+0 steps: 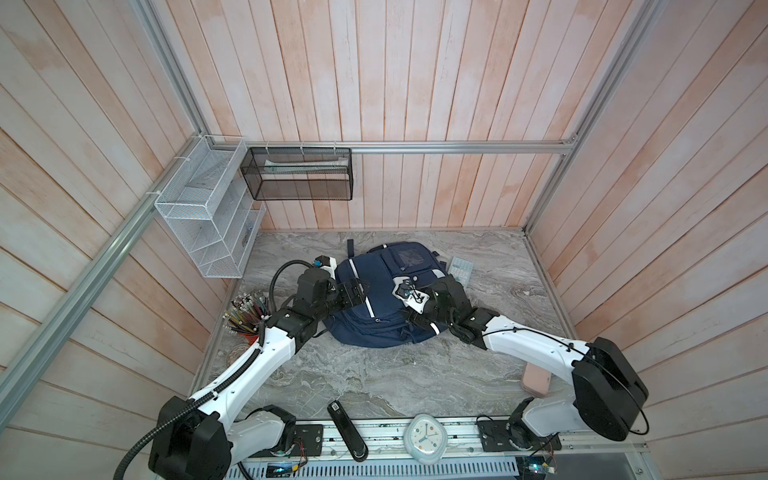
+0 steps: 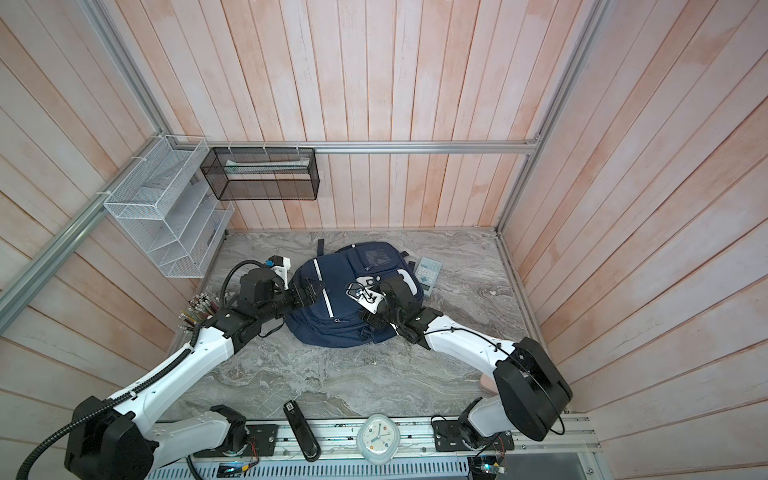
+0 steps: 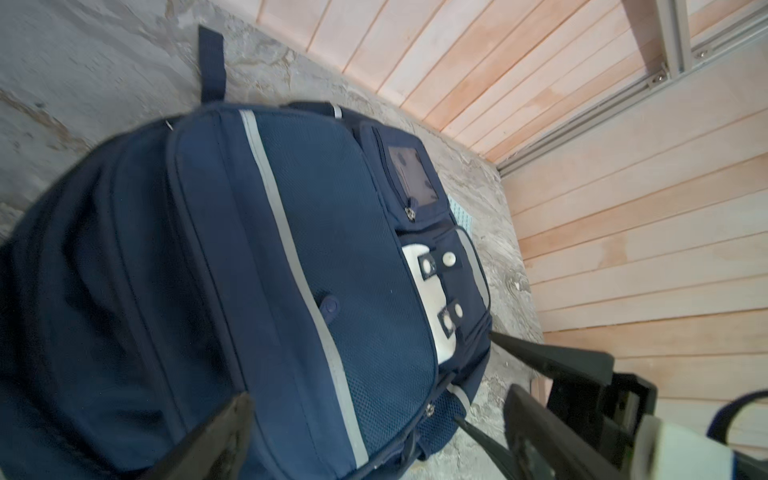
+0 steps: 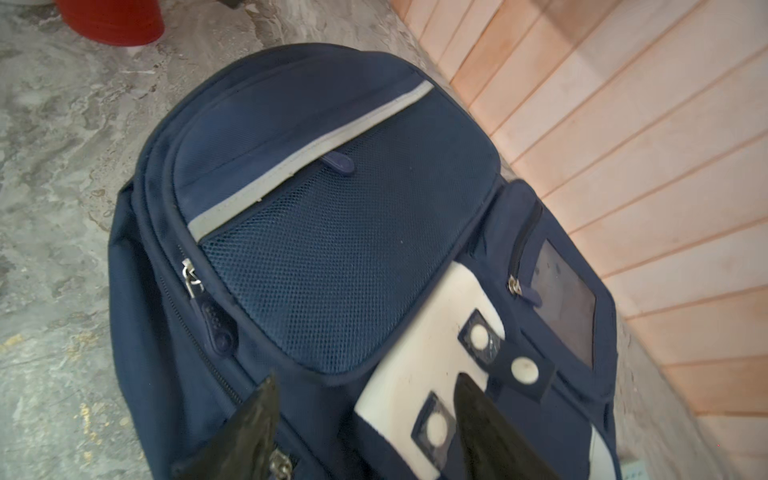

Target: Pack the student bag

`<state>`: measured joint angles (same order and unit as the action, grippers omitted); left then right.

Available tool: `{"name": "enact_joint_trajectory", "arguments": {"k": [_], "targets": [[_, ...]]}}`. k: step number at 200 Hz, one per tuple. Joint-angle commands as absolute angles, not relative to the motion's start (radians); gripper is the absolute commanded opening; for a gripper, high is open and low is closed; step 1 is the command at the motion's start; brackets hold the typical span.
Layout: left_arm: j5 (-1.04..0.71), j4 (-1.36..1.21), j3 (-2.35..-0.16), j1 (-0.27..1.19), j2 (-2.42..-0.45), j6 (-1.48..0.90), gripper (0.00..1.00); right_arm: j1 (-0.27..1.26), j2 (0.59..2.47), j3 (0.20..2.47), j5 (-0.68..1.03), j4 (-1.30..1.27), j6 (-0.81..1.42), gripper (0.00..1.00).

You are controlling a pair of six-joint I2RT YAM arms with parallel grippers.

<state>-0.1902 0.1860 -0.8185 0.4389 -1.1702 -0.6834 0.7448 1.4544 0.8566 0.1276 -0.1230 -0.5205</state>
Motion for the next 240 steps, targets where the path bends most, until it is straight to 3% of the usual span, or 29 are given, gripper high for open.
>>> {"name": "enact_joint_trajectory", "arguments": {"k": [1,26,56,95,108,115,126,138,188,209,240], "targets": [[-0.202,0.152,-0.793,0.457,-1.146,-0.714,0.90,0.771,1.504,0.905,0.186,-0.096,-0.653,0.65],[-0.217,0.131,-0.762,0.462,-1.137,-0.738,0.88,0.785,1.522,0.926,0.168,-0.024,-0.689,0.65],[-0.231,0.091,-0.724,0.467,-1.135,-0.765,0.85,0.791,1.551,0.899,0.162,-0.134,-0.706,0.65],[-0.213,0.105,-0.718,0.472,-1.131,-0.742,0.77,0.798,1.643,0.949,0.115,-0.151,-0.737,0.56],[-0.206,0.109,-0.711,0.474,-1.127,-0.738,0.77,0.798,1.661,0.958,0.127,-0.149,-0.746,0.45],[-0.202,0.108,-0.708,0.476,-1.122,-0.739,0.76,0.797,1.667,0.969,0.150,-0.136,-0.752,0.36],[-0.193,0.105,-0.698,0.479,-1.116,-0.740,0.73,0.797,1.674,0.985,0.179,-0.113,-0.755,0.10],[-0.173,0.098,-0.691,0.494,-1.113,-0.727,0.71,0.798,1.672,1.001,0.198,-0.090,-0.741,0.00],[-0.015,-0.089,-0.598,0.656,-1.089,-0.670,0.68,0.788,1.631,1.028,0.326,-0.076,-0.678,0.00],[0.030,-0.142,-0.571,0.674,-1.122,-0.644,0.47,0.772,1.646,1.053,0.393,-0.065,-0.627,0.00],[0.204,-0.177,-0.556,0.772,-1.160,-0.621,0.46,0.769,1.683,1.091,0.442,-0.044,-0.581,0.00]]}}
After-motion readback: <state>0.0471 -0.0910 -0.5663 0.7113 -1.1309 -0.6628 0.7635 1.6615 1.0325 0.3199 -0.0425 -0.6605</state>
